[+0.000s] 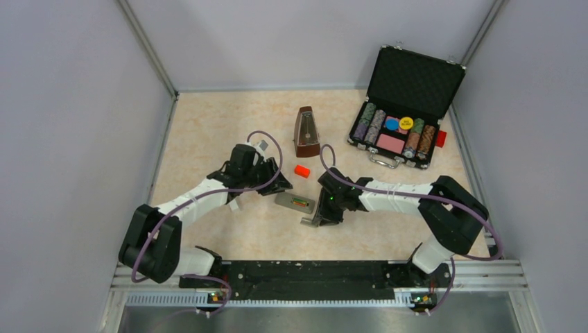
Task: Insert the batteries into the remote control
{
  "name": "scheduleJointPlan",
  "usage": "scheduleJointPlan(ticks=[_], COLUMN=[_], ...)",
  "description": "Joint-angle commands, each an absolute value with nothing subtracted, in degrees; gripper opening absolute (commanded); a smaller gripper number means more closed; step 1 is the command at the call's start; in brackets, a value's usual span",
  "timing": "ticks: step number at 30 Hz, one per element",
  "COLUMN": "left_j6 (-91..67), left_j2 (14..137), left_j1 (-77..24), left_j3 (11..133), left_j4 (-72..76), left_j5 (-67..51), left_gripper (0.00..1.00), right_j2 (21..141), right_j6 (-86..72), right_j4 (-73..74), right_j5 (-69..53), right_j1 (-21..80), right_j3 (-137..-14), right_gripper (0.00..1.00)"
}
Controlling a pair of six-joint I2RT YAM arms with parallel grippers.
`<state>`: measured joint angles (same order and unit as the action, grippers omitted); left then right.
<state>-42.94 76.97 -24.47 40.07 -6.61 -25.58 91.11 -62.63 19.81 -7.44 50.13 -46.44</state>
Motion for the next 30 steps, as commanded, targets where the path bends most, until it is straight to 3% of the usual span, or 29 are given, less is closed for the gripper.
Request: scheduleJointPlan(ticks=[1, 5, 14, 30], left_j6=[-42.04, -42.12, -42.12, -42.34], left_j2=[75.32, 75.24, 74.79, 74.69], left_j1=[-24.59, -24.62, -24.66, -24.56], left_j3=[39.76, 39.50, 39.08, 39.34], left_j4=[-5.18, -5.18, -5.54, -6.39], left_j5=[-24.63, -24.39, -23.83, -22.19], left_gripper=[0.45, 0.45, 0.43, 0.42], right_j2=[91.52, 91.33, 89.53, 82.67], right_j6=[-64.76, -65.95, -67.70, -67.66], right_j4=[17.32, 16.72, 15.88, 8.71], right_j5=[-6.83, -6.52, -5.31, -3.62], right_j1=[50.84, 50.83, 50.84, 50.83], right_j3=[-45.21, -44.37, -42.97, -39.75], right_gripper=[0.30, 0.24, 0.00, 0.00])
